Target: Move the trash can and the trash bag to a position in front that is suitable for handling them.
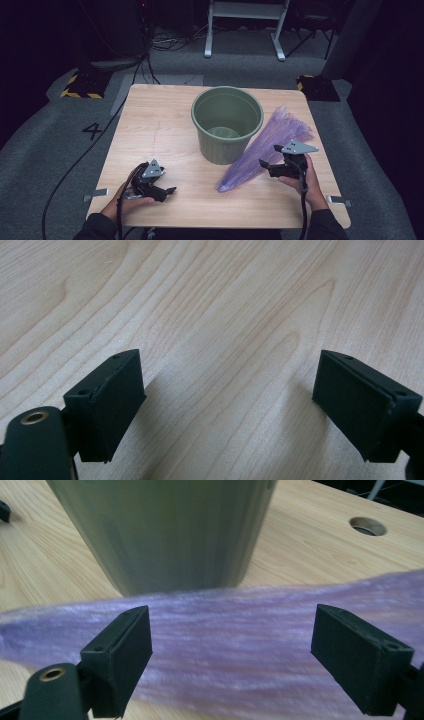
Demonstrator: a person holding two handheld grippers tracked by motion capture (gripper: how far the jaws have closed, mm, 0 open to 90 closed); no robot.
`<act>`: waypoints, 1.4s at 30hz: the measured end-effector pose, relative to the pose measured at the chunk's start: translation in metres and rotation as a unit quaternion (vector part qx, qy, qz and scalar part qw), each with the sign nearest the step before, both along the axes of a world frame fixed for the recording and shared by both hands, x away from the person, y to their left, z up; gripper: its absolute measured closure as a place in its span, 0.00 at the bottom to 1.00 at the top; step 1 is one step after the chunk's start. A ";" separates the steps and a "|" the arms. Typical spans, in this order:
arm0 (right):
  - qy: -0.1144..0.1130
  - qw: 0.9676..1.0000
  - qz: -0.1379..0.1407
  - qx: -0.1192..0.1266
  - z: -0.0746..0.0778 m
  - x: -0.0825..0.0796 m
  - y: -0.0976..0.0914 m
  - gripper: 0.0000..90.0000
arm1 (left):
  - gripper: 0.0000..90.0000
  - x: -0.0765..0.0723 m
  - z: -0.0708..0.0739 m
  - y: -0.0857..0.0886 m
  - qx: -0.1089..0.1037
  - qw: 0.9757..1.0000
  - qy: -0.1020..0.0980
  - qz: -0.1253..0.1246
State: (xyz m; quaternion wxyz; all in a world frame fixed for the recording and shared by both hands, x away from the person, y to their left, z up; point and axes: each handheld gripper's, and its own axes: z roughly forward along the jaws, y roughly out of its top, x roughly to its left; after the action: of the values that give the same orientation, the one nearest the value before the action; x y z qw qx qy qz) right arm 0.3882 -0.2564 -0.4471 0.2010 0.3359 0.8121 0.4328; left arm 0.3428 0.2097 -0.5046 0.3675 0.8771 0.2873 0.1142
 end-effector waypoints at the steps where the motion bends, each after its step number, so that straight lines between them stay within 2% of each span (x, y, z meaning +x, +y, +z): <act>1: 0.003 1.000 0.002 0.001 0.000 0.002 0.002 0.18 | 0.14 0.000 0.000 0.000 0.000 1.000 0.000 0.000; 7: 0.006 1.000 0.019 0.001 0.000 0.011 0.016 0.18 | 0.14 -0.001 0.000 0.000 0.000 1.000 -0.001 0.004; 15: 0.009 0.999 0.043 0.023 0.002 0.019 0.028 0.18 | 0.14 -0.001 0.000 0.000 0.000 1.000 0.000 0.003; 27: 0.015 0.997 0.068 0.019 0.004 0.026 0.048 0.20 | 0.15 0.000 0.000 0.001 0.000 1.000 0.000 0.002; 30: 0.005 0.998 0.068 0.017 0.006 0.026 0.054 0.22 | 0.15 0.000 0.000 0.001 -0.001 1.000 0.000 0.002; 33: -0.005 0.997 0.070 0.012 0.008 0.025 0.058 0.21 | 0.15 0.000 0.000 0.001 0.000 1.000 0.000 0.002; 42: -0.003 0.997 0.077 0.007 0.008 0.029 0.070 0.20 | 0.15 0.000 0.000 0.001 0.000 1.000 0.000 0.002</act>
State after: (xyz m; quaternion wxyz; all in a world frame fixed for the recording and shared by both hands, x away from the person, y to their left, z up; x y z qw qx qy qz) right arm 0.4173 -0.1867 -0.4389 0.1673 0.2729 0.8317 0.4537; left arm 0.3424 0.2102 -0.5046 0.3675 0.8766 0.2886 0.1147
